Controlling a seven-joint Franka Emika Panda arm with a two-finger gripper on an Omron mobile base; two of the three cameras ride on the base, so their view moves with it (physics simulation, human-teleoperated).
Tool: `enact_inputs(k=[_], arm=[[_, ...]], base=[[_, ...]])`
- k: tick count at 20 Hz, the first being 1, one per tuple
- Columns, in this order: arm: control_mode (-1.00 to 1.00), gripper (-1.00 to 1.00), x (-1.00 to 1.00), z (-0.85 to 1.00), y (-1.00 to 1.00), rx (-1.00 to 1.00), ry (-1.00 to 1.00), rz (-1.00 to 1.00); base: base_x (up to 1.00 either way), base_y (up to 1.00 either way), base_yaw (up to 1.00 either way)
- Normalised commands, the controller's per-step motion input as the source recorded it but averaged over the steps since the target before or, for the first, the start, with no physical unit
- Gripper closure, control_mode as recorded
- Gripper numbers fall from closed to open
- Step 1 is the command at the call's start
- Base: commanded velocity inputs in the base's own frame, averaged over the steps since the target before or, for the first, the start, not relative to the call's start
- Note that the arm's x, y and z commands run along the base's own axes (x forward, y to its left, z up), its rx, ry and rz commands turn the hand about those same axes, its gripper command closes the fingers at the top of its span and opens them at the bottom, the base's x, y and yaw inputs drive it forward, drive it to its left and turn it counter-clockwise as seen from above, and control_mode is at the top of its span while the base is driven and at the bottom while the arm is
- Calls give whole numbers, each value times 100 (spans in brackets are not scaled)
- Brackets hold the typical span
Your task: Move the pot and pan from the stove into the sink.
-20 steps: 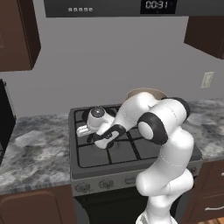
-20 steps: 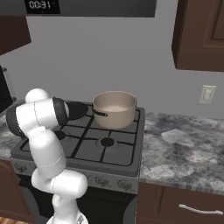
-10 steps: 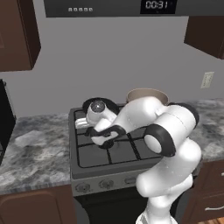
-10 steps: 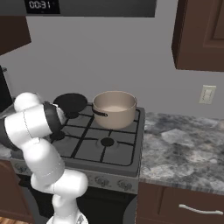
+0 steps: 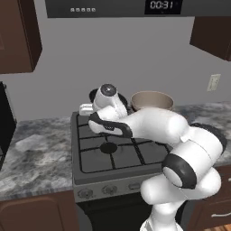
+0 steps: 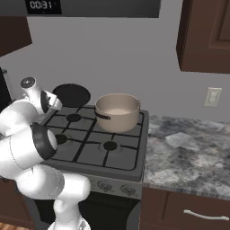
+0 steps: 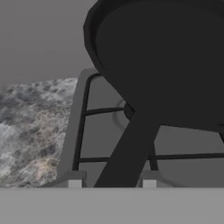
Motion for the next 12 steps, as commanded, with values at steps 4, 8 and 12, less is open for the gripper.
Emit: enact_inputs(k=[4, 8, 12], arm=[[-100, 100, -81, 82, -21, 6, -5, -6], [-100, 100, -89, 78, -10, 3, -9, -2], [-100, 100, -100, 46, -7, -2, -23, 0]], base=[[0, 0, 0], [0, 0, 0], [0, 0, 0]])
